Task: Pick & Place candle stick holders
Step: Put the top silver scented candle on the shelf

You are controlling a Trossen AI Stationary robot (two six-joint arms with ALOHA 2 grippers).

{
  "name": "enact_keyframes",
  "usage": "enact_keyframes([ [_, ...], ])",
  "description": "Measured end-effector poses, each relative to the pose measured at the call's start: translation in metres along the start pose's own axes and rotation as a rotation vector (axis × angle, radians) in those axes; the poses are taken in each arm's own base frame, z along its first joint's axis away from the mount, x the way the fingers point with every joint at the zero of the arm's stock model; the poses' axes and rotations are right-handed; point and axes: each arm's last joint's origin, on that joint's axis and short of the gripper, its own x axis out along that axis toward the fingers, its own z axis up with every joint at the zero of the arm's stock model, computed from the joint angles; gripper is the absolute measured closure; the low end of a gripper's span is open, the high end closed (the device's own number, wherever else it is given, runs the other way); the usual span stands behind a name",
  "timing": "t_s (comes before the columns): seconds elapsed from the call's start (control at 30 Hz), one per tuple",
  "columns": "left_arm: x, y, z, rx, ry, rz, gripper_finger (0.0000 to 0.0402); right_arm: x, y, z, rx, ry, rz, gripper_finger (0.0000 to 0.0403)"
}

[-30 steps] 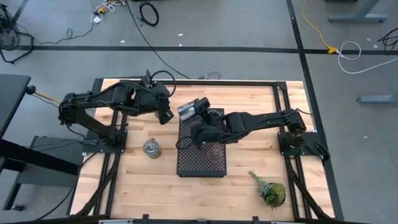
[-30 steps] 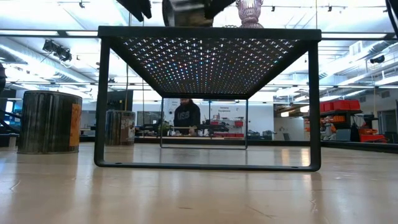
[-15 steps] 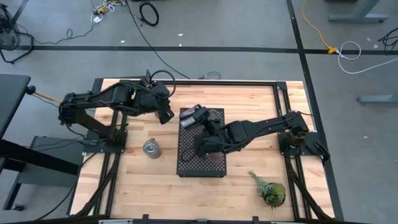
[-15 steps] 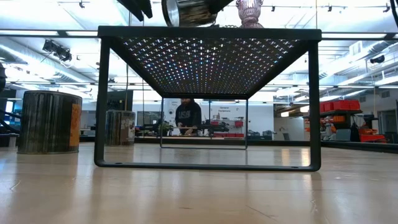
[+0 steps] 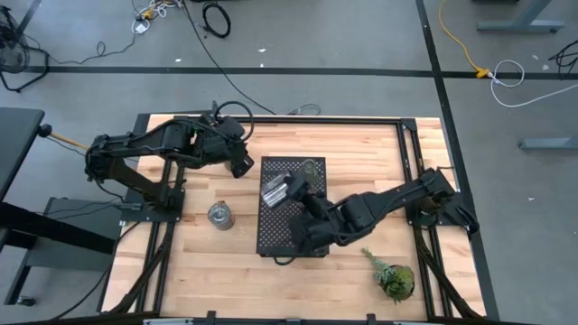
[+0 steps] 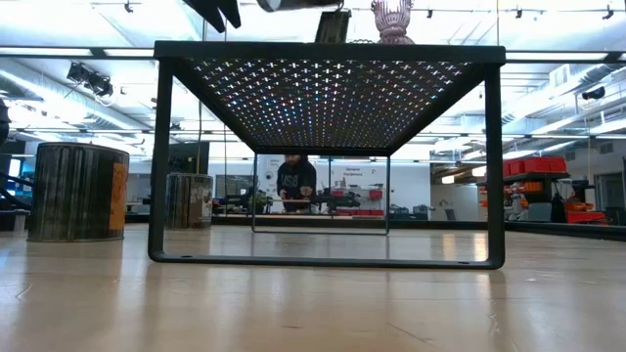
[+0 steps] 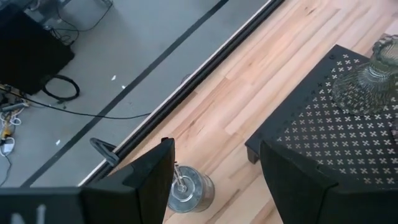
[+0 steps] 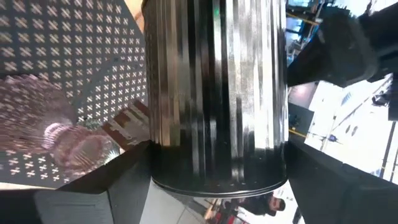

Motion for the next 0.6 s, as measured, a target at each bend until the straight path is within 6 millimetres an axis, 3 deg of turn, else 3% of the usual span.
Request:
enact_keyframes([
  [0.47, 0.0, -0.001, 0.0, -0.021, 0.013, -0.019, 0.0164, -0.015, 0.01, 0.008, -0.011, -0.069, 0.048, 0.0094],
  [0.6, 0.0, -0.001, 0.0, -0.029, 0.019, -0.036, 0.0164, -0.012, 0.024, 0.013, -0.053, -0.064, 0.078, 0.0094],
])
